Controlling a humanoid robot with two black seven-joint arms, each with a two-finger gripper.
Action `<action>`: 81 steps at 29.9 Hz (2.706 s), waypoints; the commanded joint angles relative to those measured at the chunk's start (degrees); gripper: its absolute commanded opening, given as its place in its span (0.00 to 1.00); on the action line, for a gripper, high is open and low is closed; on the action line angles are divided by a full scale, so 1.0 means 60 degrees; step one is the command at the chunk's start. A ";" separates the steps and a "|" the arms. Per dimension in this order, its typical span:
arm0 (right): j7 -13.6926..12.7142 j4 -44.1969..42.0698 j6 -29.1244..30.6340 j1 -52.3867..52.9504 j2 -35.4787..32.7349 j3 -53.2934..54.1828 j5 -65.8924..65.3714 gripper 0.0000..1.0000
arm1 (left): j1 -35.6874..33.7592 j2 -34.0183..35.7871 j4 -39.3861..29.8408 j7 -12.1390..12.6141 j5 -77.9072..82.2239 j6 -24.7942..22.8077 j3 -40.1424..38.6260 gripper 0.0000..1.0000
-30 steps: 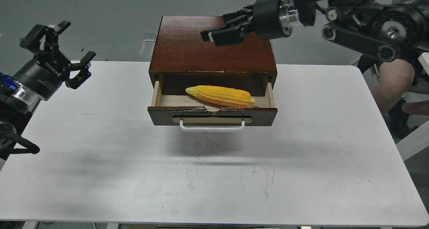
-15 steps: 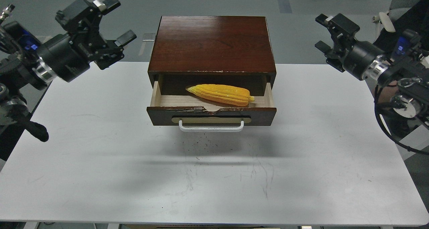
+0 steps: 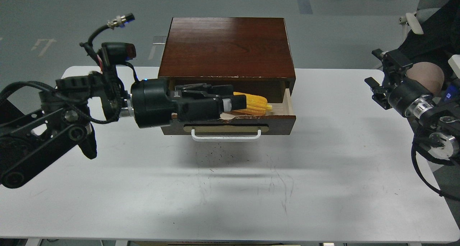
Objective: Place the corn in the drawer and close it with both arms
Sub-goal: 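Bring the left gripper down to the front of the drawer, then push the drawer front with the left gripper toward the box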
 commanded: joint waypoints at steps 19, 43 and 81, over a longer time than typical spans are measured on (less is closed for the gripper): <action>0.0000 0.0014 0.0002 -0.0426 -0.0015 -0.0020 -0.0010 0.99 | 0.1961 -0.0012 0.1207 0.0285 -0.1572 0.0890 0.1696 0.00; 0.0000 0.0043 0.0002 -0.0528 0.0000 -0.0020 0.0005 0.99 | 0.1903 -0.0100 0.2438 0.0742 -0.2733 0.0773 0.1461 0.00; 0.0000 0.0087 0.0002 -0.0704 -0.0015 -0.0020 0.0005 0.99 | 0.1654 -0.0217 0.3508 0.0669 -0.2851 0.0861 0.0919 0.00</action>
